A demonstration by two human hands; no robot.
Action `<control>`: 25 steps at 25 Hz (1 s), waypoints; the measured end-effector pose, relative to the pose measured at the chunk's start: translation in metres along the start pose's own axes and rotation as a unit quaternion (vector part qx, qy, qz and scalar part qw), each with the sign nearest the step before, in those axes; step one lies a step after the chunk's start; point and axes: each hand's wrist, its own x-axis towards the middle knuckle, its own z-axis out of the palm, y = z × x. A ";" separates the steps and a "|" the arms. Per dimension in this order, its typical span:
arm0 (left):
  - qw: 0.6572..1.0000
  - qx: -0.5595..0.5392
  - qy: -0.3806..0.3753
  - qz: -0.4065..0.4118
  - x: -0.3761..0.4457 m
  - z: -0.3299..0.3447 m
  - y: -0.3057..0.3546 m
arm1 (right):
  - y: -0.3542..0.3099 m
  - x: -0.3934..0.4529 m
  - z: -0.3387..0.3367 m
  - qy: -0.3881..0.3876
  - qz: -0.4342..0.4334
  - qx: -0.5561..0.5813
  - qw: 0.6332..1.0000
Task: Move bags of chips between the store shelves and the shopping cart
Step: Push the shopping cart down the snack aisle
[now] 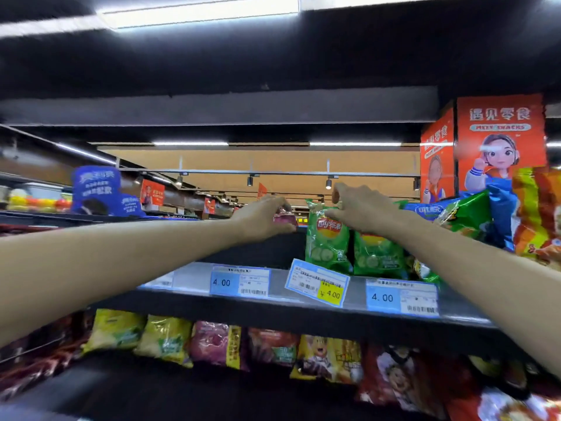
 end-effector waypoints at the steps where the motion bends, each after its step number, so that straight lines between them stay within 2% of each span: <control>1: 1.000 0.015 0.006 -0.004 -0.011 -0.010 0.001 | -0.009 -0.003 -0.002 0.003 -0.017 0.007 1.000; 5: 0.997 0.056 0.028 -0.046 -0.073 -0.045 0.005 | -0.052 -0.031 -0.009 0.036 -0.095 0.061 0.993; 8: 0.990 0.122 0.018 -0.070 -0.122 -0.078 0.002 | -0.090 -0.051 -0.018 0.037 -0.145 0.119 0.981; 15: 0.972 0.172 0.010 -0.160 -0.269 -0.149 -0.019 | -0.190 -0.113 -0.049 0.052 -0.276 0.172 0.944; 22: 0.927 0.256 -0.045 -0.271 -0.459 -0.220 -0.007 | -0.307 -0.209 -0.056 0.046 -0.386 0.217 0.895; 25: 0.886 0.319 -0.083 -0.327 -0.553 -0.244 0.006 | -0.367 -0.272 -0.060 0.030 -0.433 0.198 0.879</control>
